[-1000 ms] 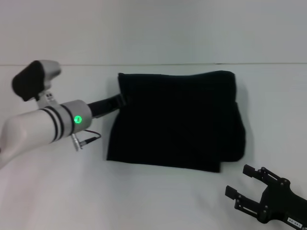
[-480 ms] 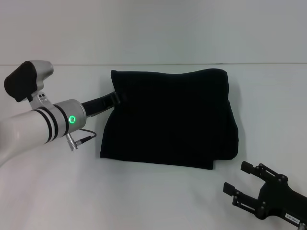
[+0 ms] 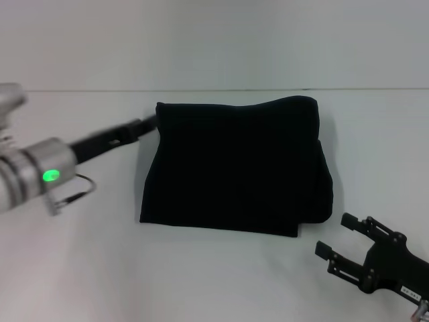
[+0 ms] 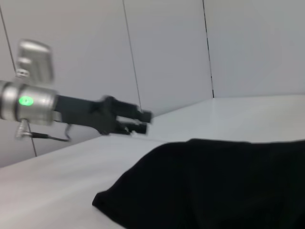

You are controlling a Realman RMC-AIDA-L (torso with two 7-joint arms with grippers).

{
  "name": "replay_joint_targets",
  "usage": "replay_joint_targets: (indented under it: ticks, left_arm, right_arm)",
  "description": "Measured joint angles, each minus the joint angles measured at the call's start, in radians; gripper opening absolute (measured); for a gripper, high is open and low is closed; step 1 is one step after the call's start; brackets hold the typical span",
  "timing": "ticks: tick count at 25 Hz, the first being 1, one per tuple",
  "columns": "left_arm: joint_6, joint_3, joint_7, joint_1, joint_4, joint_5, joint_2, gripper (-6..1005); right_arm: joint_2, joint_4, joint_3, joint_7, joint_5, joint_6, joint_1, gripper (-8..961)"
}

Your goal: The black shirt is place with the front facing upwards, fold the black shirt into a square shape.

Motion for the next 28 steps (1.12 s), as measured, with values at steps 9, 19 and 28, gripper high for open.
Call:
replay_joint_targets:
  ticks: [9, 19, 28]
  left_arm:
    - [0.587, -0.093, 0.608, 0.226, 0.12, 0.034, 0.02, 568]
    - [0.565, -0.093, 0.672, 0.284, 0.026, 0.192, -0.002, 952]
    - [0.569, -0.094, 0.691, 0.281, 0.024, 0.191, -0.004, 953]
  right_arm:
    - [0.003, 0.009, 0.006, -0.053, 0.0, 0.042, 0.054, 835]
    - [0.004, 0.087, -0.003, -0.142, -0.007, 0.13, 0.086, 836]
    - [0.005, 0.099, 0.002, -0.144, -0.004, 0.131, 0.075, 836]
